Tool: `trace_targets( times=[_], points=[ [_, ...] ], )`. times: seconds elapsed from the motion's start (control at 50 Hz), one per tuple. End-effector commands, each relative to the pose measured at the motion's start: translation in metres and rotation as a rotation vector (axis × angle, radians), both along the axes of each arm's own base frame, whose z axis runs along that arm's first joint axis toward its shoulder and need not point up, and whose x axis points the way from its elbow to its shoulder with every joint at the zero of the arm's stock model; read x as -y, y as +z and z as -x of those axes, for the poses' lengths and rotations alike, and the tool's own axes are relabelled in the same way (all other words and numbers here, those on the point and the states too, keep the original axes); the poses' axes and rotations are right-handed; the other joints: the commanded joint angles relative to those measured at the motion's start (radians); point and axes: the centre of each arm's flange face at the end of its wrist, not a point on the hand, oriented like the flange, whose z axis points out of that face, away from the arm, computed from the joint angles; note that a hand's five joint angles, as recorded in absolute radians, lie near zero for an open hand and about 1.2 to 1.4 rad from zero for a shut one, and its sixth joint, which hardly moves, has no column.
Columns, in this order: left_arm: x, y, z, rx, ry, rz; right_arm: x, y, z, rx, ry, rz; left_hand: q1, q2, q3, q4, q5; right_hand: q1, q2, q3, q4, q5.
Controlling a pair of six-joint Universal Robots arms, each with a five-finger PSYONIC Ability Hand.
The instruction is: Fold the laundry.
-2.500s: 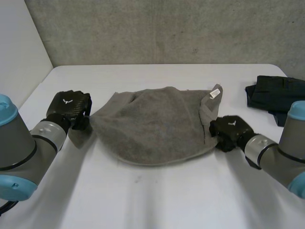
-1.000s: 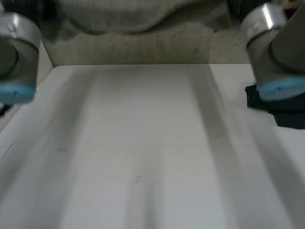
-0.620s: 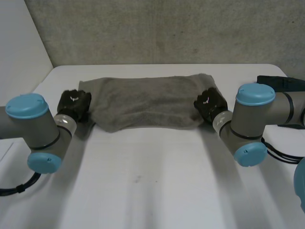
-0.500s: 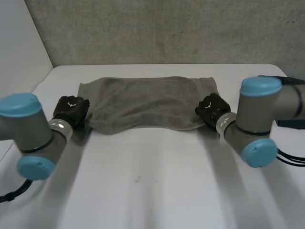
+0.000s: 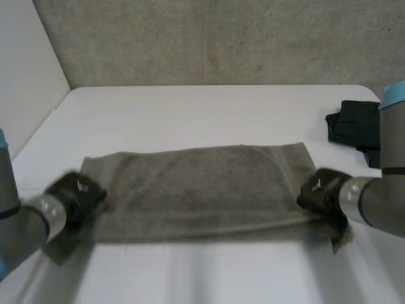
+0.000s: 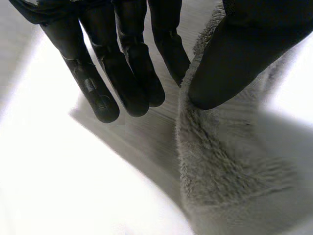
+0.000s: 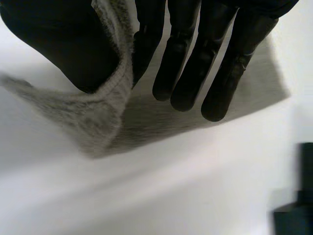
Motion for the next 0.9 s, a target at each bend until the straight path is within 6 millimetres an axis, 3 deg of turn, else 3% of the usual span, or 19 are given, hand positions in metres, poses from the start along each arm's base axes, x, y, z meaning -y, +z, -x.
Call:
trace_targets(
  times=[0.02,0.1,0.26,0.36,0.48,0.5,0.52,0.54,0.56,0.58,0.6,0.64,0.7,0.8,0.9],
  points=[
    [0.069,0.007,0.017,-0.204,0.067,0.248,0.065,-0.013,-0.022,0.06,-0.061,0.286,0.259,0.196,0.201,0.193,0.242,0.398,0.219,0.216,0.204,0.218],
    [0.092,-0.006,0.026,-0.258,0.089,0.244,0.094,-0.021,-0.033,0.09,-0.068,0.401,0.259,0.196,0.201,0.193,0.242,0.398,0.219,0.216,0.204,0.218],
    [0.129,-0.026,0.042,-0.263,0.146,0.313,0.133,-0.041,-0.048,0.138,-0.059,0.524,0.259,0.196,0.201,0.193,0.242,0.398,0.219,0.216,0.204,0.218],
    [0.145,-0.036,0.044,-0.262,0.169,0.373,0.146,-0.054,-0.058,0.141,0.007,0.568,0.259,0.196,0.201,0.193,0.242,0.398,0.219,0.216,0.204,0.218],
    [0.148,-0.041,0.047,-0.271,0.16,0.394,0.151,-0.07,-0.066,0.128,0.09,0.573,0.259,0.196,0.201,0.193,0.242,0.398,0.219,0.216,0.204,0.218],
    [0.148,-0.041,0.049,-0.274,0.158,0.394,0.151,-0.07,-0.066,0.129,0.09,0.575,0.259,0.196,0.201,0.193,0.242,0.297,0.118,0.115,0.103,0.117],
    [0.146,-0.04,0.052,-0.285,0.15,0.401,0.152,-0.07,-0.066,0.132,0.086,0.576,0.169,0.106,0.111,0.103,0.152,0.026,-0.153,-0.156,-0.168,-0.154],
    [0.145,-0.04,0.053,-0.289,0.148,0.402,0.152,-0.069,-0.066,0.135,0.083,0.577,-0.064,-0.127,-0.122,-0.13,-0.081,-0.25,-0.429,-0.432,-0.444,-0.43],
    [0.144,-0.04,0.055,-0.291,0.143,0.403,0.154,-0.066,-0.065,0.139,0.073,0.588,-0.314,-0.377,-0.372,-0.379,-0.33,-0.636,-0.815,-0.818,-0.83,-0.816],
    [0.143,-0.04,0.056,-0.292,0.14,0.402,0.155,-0.063,-0.065,0.142,0.068,0.596,-0.523,-0.585,-0.581,-0.588,-0.539,-0.788,-0.968,-0.97,-0.983,-0.969],
    [0.14,-0.038,0.059,-0.294,0.133,0.402,0.156,-0.061,-0.063,0.146,0.056,0.605,-0.74,-0.803,-0.798,-0.805,-0.756,-0.824,-1.003,-1.006,-1.018,-1.004],
    [0.137,-0.038,0.063,-0.299,0.122,0.4,0.162,-0.048,-0.06,0.182,0.01,0.641,-0.888,-0.951,-0.946,-0.954,-0.905,-0.824,-1.003,-1.006,-1.018,-1.004],
    [0.132,-0.036,0.066,-0.301,0.111,0.397,0.162,-0.023,-0.058,0.279,-0.049,0.663,-0.93,-0.993,-0.988,-0.995,-0.947,-0.824,-1.003,-1.006,-1.018,-1.004],
    [0.124,-0.007,0.062,-0.321,0.108,0.443,0.16,0.011,-0.05,0.499,-0.155,0.632,-0.93,-0.993,-0.988,-0.995,-0.947,-0.824,-1.003,-1.006,-1.018,-1.004],
    [0.105,0.015,0.059,-0.335,0.081,0.457,0.158,0.035,-0.03,0.64,-0.267,0.542,-0.93,-0.993,-0.988,-0.995,-0.947,-0.824,-1.003,-1.006,-1.018,-1.004]
  ],
)
